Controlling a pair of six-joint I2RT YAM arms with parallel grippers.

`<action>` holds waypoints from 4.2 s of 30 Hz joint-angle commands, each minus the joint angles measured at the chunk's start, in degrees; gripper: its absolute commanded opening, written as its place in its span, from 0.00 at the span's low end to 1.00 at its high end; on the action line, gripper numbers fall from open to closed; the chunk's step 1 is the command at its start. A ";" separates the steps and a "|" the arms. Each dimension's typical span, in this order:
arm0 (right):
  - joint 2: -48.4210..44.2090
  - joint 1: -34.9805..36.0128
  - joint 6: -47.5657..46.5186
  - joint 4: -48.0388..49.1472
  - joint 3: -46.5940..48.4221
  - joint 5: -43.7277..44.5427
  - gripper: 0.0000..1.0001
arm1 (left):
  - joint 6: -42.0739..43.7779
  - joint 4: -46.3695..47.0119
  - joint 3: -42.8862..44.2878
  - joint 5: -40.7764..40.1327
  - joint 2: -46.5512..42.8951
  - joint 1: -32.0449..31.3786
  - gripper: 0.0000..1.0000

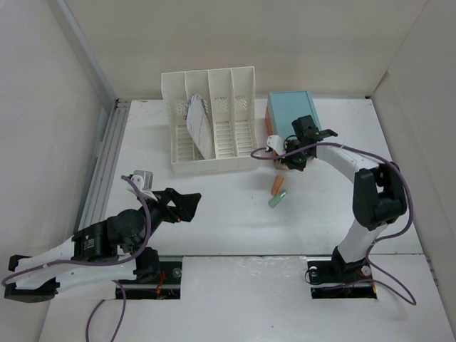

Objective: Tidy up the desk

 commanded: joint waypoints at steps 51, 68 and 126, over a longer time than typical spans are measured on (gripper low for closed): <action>-24.81 -25.21 65.92 44.67 -38.56 -20.81 0.79 | -17.03 92.44 -13.97 52.97 58.01 20.48 1.00; 1.13 -29.69 87.81 73.24 -34.08 -26.00 0.69 | -13.87 88.30 -16.79 50.15 49.82 15.56 1.00; -8.43 -32.59 69.53 43.01 -35.49 -33.91 0.35 | -13.95 88.66 -22.24 46.38 41.82 11.34 1.00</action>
